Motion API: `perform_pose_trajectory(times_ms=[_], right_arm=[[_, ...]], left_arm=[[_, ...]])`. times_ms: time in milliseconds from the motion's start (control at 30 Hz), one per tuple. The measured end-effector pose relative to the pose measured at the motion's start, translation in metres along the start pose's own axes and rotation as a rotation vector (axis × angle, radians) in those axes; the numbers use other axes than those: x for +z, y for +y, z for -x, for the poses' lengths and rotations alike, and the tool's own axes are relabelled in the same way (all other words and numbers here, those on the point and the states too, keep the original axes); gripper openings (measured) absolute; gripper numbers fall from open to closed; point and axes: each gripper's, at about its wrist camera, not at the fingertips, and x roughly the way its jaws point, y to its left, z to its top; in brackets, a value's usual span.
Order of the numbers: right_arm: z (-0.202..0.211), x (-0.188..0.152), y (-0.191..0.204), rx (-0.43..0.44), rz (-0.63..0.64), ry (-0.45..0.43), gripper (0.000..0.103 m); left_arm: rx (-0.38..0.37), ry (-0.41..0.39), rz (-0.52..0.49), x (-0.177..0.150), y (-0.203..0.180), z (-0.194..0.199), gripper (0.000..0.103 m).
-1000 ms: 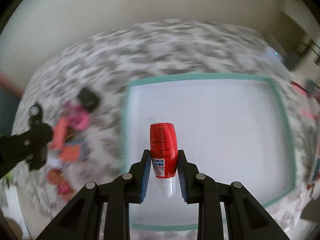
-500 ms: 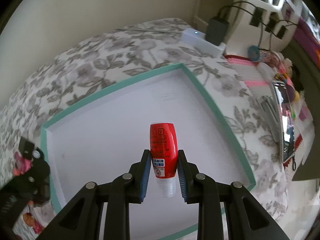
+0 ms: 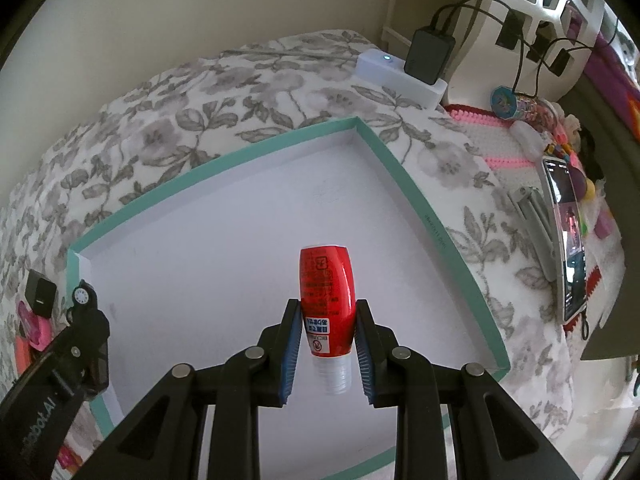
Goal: Organize rigid objects
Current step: 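Lower and release the car with the left tool while the right tool releases the glue stick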
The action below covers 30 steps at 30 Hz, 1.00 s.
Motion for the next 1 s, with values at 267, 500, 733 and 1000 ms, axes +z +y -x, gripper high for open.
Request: perform_pose_trajectory(times_ms=[267, 500, 733, 1000], right_arm=[[-0.002, -0.001, 0.004, 0.002, 0.019, 0.015, 0.028], [0.000, -0.001, 0.010, 0.002, 0.048, -0.004, 0.029], [-0.002, -0.001, 0.010, -0.001, 0.059, 0.000, 0.034], [0.003, -0.002, 0.023, 0.015, 0.124, -0.034, 0.067]], left_arm=[[0.028, -0.018, 0.005, 0.000, 0.003, 0.003, 0.049], [0.099, -0.030, 0.029, -0.001, 0.013, 0.002, 0.064], [0.159, -0.030, 0.075, -0.002, 0.027, -0.002, 0.068], [0.226, -0.046, 0.138, -0.002, 0.044, -0.001, 0.083]])
